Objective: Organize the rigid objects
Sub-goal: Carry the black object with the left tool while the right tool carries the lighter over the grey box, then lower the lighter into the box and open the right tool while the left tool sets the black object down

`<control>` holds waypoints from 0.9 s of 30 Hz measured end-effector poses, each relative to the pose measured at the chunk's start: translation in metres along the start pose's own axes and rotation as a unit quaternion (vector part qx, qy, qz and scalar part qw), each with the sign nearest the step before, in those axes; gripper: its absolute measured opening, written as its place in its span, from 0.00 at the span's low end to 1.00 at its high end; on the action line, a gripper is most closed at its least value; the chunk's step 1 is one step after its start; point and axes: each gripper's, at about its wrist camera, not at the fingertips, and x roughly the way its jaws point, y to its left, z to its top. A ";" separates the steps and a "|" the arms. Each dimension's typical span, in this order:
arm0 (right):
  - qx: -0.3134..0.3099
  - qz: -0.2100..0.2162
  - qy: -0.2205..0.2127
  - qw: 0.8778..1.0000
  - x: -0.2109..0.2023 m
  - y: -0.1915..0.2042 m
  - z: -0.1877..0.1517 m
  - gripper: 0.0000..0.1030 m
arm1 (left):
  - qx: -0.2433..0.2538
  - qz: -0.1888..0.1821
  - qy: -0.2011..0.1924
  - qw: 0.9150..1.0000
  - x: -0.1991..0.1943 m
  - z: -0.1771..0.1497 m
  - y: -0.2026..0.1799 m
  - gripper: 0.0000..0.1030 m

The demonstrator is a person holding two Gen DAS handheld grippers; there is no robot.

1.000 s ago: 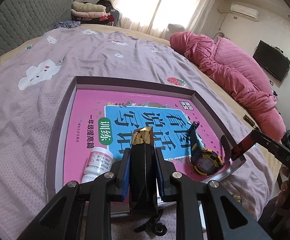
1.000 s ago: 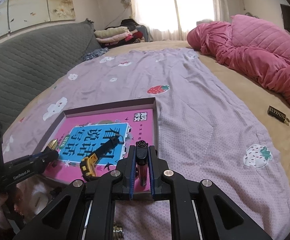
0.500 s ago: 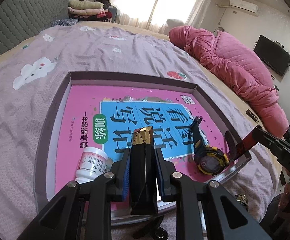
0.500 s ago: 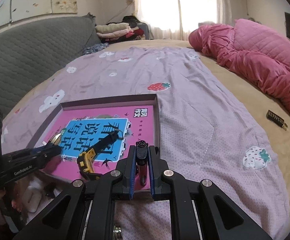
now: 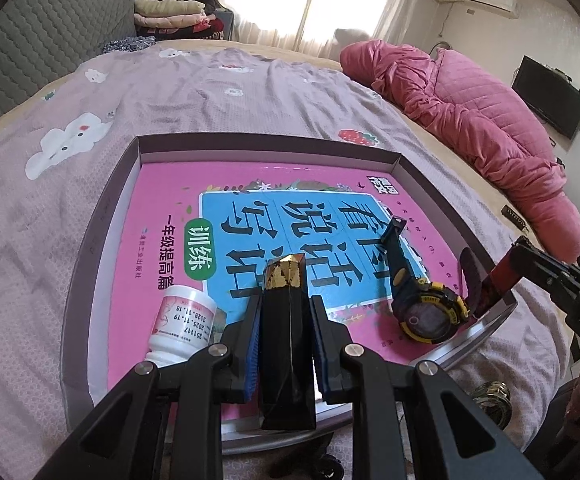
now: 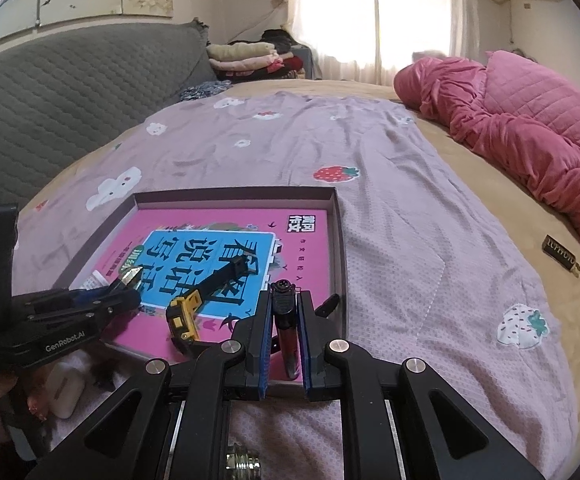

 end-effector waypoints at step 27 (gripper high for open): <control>-0.121 0.007 -0.003 0.993 -0.004 0.048 -0.020 0.17 | -0.008 -0.006 0.019 1.000 -0.005 -0.004 -0.001 0.22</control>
